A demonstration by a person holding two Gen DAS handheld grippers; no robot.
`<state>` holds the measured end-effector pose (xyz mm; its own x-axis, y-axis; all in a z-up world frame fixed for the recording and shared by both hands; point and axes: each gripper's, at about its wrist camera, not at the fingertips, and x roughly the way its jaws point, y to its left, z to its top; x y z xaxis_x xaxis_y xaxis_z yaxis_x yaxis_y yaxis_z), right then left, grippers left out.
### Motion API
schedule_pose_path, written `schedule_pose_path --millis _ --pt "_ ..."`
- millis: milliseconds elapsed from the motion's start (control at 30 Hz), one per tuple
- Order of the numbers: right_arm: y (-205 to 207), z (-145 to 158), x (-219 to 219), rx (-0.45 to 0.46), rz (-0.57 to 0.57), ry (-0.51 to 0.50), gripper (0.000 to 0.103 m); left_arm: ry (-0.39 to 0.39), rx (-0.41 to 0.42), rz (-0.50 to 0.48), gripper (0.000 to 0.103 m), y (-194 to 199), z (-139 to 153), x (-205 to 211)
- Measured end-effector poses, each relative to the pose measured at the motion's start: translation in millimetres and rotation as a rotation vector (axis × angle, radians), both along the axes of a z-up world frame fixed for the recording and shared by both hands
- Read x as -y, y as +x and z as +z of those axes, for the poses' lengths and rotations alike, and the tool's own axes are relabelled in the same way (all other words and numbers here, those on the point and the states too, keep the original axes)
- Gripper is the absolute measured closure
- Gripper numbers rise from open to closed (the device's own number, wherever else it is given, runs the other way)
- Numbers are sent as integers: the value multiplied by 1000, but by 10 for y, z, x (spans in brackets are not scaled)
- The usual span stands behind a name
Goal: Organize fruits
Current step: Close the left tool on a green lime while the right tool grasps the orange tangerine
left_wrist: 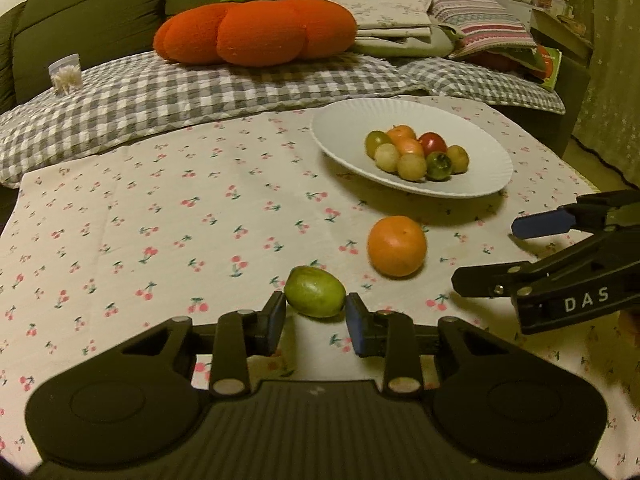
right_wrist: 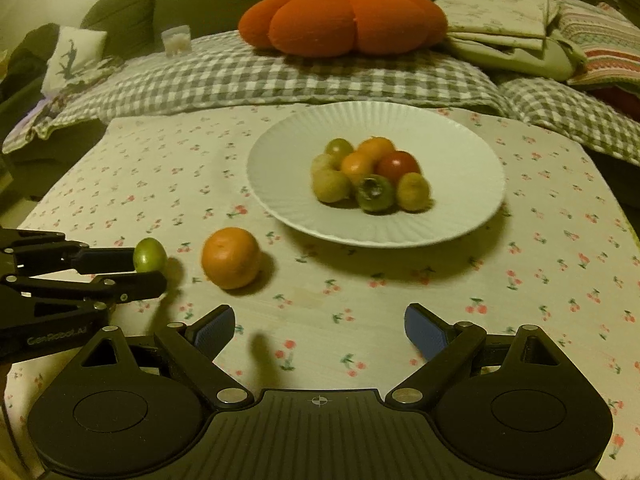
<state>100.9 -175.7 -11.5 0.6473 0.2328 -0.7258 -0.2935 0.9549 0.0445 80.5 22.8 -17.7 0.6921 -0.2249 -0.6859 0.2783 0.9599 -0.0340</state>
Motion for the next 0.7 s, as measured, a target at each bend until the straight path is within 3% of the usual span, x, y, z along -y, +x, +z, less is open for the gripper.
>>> schedule_pose_path --millis 500,700 --pt "58 -8 -381 8 53 -1 12 2 -10 31 72 -66 17 -219" --pt "63 11 -502 20 86 -2 23 1 -10 29 72 -81 17 -224"
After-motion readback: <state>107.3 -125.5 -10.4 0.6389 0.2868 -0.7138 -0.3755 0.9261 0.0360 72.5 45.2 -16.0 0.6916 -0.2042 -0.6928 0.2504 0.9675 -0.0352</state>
